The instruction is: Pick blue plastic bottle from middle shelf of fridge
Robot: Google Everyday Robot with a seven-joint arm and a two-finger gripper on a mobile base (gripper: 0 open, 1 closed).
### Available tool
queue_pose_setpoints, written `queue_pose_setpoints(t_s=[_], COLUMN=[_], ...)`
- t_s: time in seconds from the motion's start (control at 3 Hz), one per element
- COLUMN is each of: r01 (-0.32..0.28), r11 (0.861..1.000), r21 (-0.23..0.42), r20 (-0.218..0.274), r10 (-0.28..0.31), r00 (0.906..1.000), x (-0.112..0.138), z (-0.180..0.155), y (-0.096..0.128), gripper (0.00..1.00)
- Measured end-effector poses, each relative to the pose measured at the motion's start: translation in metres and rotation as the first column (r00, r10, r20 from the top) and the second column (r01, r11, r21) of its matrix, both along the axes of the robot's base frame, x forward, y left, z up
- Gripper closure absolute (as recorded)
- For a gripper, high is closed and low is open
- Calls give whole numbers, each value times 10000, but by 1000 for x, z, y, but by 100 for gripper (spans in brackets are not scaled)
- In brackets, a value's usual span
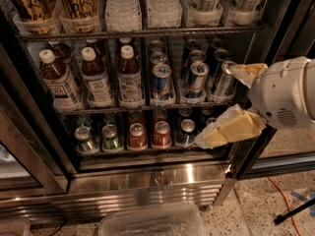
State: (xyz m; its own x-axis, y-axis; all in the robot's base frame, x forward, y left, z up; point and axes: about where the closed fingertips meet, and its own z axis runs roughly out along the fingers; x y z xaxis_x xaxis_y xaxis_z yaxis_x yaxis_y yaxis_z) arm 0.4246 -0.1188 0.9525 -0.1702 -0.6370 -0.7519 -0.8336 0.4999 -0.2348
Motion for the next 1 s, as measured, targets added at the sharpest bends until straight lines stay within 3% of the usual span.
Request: queue_pose_setpoints(t_s=[0.67, 1.0], r01=[249, 714], r11=[9997, 9964], r21=[51, 461], r20=[-164, -46], r10=[-248, -713], r00=[9996, 9974], x=[2, 2], z=[0, -8], y=[0, 11], gripper=[0, 0])
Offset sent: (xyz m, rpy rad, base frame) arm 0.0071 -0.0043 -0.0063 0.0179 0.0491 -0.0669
